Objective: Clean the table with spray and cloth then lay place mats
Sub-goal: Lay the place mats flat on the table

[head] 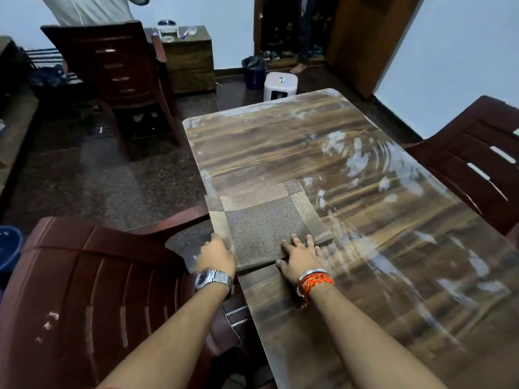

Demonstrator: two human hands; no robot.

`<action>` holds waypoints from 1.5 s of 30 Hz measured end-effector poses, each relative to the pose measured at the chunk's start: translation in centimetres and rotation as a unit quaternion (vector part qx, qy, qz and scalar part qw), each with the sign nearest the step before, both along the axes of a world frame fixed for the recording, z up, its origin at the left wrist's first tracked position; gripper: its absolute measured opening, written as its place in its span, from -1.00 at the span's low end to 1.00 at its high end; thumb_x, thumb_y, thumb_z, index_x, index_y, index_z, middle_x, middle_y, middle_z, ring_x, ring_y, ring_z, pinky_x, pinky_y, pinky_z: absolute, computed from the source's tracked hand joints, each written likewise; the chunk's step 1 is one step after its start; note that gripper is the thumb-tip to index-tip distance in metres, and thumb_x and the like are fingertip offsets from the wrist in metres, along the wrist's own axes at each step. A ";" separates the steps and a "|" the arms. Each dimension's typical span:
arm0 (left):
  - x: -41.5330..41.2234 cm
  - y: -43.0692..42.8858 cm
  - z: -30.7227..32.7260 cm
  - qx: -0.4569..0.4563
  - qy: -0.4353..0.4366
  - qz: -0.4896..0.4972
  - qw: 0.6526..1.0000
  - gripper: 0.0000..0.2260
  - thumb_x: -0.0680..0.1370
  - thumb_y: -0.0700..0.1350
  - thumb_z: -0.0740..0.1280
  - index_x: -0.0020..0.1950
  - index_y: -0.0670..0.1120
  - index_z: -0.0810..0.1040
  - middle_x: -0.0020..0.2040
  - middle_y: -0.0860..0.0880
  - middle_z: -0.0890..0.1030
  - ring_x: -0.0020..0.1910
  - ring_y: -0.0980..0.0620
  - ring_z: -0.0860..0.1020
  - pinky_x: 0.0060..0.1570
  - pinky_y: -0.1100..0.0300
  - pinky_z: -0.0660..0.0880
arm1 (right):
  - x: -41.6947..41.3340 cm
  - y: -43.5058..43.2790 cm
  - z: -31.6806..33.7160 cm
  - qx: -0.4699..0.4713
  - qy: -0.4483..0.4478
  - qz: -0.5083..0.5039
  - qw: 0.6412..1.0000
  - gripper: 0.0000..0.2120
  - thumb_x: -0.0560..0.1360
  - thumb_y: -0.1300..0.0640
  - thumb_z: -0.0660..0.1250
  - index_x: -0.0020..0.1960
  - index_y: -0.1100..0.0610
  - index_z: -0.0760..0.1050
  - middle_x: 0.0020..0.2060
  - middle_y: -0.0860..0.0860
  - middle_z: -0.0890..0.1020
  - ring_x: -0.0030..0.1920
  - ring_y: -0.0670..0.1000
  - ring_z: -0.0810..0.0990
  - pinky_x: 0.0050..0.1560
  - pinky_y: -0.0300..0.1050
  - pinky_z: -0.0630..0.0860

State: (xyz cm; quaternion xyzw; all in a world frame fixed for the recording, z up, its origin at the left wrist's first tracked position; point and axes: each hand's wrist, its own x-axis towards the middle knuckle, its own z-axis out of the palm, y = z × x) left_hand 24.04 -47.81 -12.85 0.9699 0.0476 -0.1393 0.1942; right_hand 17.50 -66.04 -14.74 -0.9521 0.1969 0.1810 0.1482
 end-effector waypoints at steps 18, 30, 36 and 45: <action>0.5 0.3 -0.7 -0.196 -0.012 0.045 0.980 -0.76 0.42 -0.25 0.37 0.08 -0.11 0.62 -0.13 -0.08 0.70 -0.06 -0.12 0.65 -0.06 0.15 0.50 | -0.2 -0.5 0.0 -0.001 -0.003 -0.087 0.996 -0.53 0.49 0.04 0.20 0.38 -0.20 0.34 0.54 -0.13 0.14 0.55 0.11 -0.06 0.44 0.29 0.09; -2.3 3.1 -3.4 -0.180 -0.200 -0.508 0.819 -0.64 0.38 -0.32 0.20 0.07 0.01 0.52 -0.03 -0.07 0.60 -0.03 -0.02 0.54 -0.02 0.18 0.51 | -1.1 -8.6 10.6 0.232 -0.549 -0.439 0.673 -0.81 0.47 0.11 0.29 -0.17 0.03 0.69 -0.21 0.02 0.71 -0.09 -0.06 0.63 0.13 -0.13 0.54; -3.4 3.2 -3.2 -0.128 -0.191 -0.673 0.703 -0.93 0.35 -0.14 0.21 -0.28 0.03 0.44 -0.27 0.06 0.53 -0.16 0.03 0.58 0.20 0.07 0.54 | -4.5 -5.6 11.1 -0.119 -0.162 -0.297 0.934 -0.71 0.41 -0.16 0.24 -0.06 -0.01 0.61 -0.10 0.05 0.68 0.09 0.14 0.58 0.40 0.23 0.03; -4.6 -2.1 -3.4 0.063 0.080 -0.341 0.935 -0.31 0.47 0.50 -0.03 0.57 0.33 -0.05 0.61 0.18 -0.15 0.59 -0.18 -0.25 0.47 -0.24 -0.27 | -5.6 2.4 -0.3 0.030 0.064 -0.134 0.989 -0.34 0.49 -0.42 0.00 0.46 -0.40 -0.28 0.52 -0.20 -0.30 0.49 0.17 -0.41 0.22 0.64 -0.17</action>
